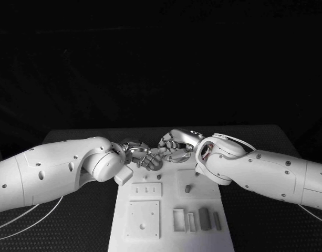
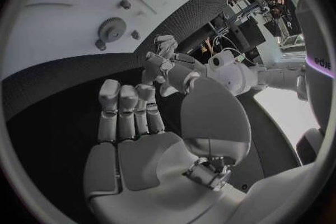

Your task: Assemble the parts on the task board

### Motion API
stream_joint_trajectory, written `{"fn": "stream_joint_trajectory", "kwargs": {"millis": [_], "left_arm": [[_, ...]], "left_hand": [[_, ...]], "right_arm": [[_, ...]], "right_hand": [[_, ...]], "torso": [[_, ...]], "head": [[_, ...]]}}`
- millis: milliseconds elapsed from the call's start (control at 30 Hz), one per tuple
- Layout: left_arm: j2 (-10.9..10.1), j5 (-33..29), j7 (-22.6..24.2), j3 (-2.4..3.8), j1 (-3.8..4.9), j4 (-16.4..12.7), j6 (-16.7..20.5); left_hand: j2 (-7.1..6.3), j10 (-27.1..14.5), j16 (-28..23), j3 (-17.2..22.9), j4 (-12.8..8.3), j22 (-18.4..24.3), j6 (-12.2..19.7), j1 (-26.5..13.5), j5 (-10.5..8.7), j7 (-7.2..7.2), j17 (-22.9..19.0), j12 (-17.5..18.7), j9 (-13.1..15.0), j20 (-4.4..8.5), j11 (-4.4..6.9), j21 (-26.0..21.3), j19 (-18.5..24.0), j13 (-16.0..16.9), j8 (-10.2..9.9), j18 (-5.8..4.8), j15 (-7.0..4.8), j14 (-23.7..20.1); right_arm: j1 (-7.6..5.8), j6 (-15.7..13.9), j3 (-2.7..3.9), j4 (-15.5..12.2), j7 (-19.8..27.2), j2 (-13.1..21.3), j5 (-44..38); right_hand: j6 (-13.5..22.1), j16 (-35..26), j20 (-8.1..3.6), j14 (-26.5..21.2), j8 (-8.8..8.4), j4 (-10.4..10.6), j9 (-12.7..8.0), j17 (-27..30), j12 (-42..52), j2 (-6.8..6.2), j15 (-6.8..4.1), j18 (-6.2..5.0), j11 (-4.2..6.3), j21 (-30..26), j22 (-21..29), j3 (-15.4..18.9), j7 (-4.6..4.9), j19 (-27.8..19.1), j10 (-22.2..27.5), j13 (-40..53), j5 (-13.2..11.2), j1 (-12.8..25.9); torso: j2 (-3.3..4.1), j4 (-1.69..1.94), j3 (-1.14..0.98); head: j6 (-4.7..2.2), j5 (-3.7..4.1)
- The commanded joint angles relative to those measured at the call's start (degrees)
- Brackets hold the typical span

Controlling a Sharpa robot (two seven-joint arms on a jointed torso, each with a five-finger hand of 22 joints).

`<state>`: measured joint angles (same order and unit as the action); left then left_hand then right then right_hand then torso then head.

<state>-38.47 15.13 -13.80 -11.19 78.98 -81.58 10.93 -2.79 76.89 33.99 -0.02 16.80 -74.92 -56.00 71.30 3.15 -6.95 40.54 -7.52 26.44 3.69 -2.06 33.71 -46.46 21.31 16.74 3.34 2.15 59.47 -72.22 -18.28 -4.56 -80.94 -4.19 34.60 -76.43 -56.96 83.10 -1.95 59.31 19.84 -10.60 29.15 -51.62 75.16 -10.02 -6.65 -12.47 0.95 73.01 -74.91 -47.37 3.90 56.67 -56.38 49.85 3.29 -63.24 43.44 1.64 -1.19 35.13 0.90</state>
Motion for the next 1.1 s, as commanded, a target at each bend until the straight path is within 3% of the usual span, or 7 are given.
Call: {"fn": "stream_joint_trajectory", "kwargs": {"millis": [33,567,633,800,1100], "left_arm": [[0.22,0.09,0.58,0.09,0.07,-0.38,-0.57],[0.41,-0.08,0.97,0.10,0.07,-0.34,-0.36],[0.36,-0.13,1.05,0.10,0.07,-0.35,-0.70],[0.28,-0.32,1.17,0.10,0.07,-0.34,-0.98],[-0.20,-0.33,1.11,0.09,0.06,-0.24,-1.03]], "left_hand": [[0.21,0.38,0.42,0.35,-0.10,-0.51,-0.58,1.06,-0.10,0.02,0.10,0.08,-0.08,0.31,0.20,0.35,0.19,0.15,0.09,0.71,-0.56,0.09],[3.04,0.57,0.94,0.40,-0.05,-0.36,-1.06,3.15,0.77,0.15,0.02,0.23,-0.36,0.47,0.32,0.52,0.44,0.63,-0.07,0.35,-0.68,-0.05],[4.04,0.53,1.06,0.40,-0.13,-0.33,-1.17,3.97,3.57,0.18,-0.06,0.36,-0.47,0.49,0.34,0.55,0.67,0.80,-0.15,0.26,-0.66,-0.22],[5.23,0.88,1.22,0.23,-0.19,-0.31,-1.74,5.60,5.30,0.43,-0.18,0.30,-0.49,0.48,0.54,0.64,0.96,1.13,0.00,0.18,-0.64,-0.40],[4.93,1.34,1.61,3.54,-0.24,-0.11,-2.54,8.00,4.94,0.70,-0.42,0.33,-0.60,0.49,0.74,0.80,1.15,1.68,0.09,0.02,-0.67,-0.43]], "right_arm": [[0.07,1.12,-0.01,0.09,-0.24,-0.34,-1.11],[0.38,2.68,-0.02,0.70,-0.14,-1.20,-1.04],[0.38,2.93,-0.02,0.80,-0.20,-1.23,-1.04],[0.48,3.20,-0.03,1.09,-0.32,-1.41,-1.04],[0.58,3.65,-0.03,1.22,-0.35,-1.29,-1.02]], "right_hand": [[-3.84,0.29,0.03,0.13,1.11,-0.26,3.94,-0.06,0.32,0.16,-0.24,-2.53,0.41,0.27,-0.39,-0.18,0.80,0.18,0.63,0.10,0.28,-0.22],[-3.85,0.31,0.02,0.17,1.07,-0.33,3.95,-0.12,0.46,0.23,-0.26,-2.53,0.41,0.30,-0.36,-0.23,0.81,0.22,0.61,0.14,0.40,-0.15],[-3.84,0.31,0.02,0.18,1.06,-0.34,3.95,-0.12,0.47,0.24,-0.27,-2.53,0.41,0.30,-0.36,-0.24,0.82,0.22,0.61,0.14,0.41,-0.14],[-3.82,0.31,0.02,0.18,1.03,-0.36,3.94,-0.13,0.50,0.31,-0.27,-2.53,0.41,0.30,-0.35,-0.25,0.83,0.23,0.61,0.14,0.42,-0.11],[-3.81,0.30,0.01,0.19,1.01,-0.43,3.94,-0.15,0.54,0.40,-0.27,-2.53,0.40,0.30,-0.33,-0.27,0.83,0.24,0.60,0.15,0.42,-0.09]], "torso": [[0.00,0.05,0.00],[-0.01,0.01,-0.05],[-0.02,0.00,-0.05],[0.01,-0.02,-0.07],[0.01,0.02,-0.05]], "head": [[0.02,-0.01],[0.29,-0.13],[0.31,-0.13],[0.34,-0.07],[0.49,0.03]]}}
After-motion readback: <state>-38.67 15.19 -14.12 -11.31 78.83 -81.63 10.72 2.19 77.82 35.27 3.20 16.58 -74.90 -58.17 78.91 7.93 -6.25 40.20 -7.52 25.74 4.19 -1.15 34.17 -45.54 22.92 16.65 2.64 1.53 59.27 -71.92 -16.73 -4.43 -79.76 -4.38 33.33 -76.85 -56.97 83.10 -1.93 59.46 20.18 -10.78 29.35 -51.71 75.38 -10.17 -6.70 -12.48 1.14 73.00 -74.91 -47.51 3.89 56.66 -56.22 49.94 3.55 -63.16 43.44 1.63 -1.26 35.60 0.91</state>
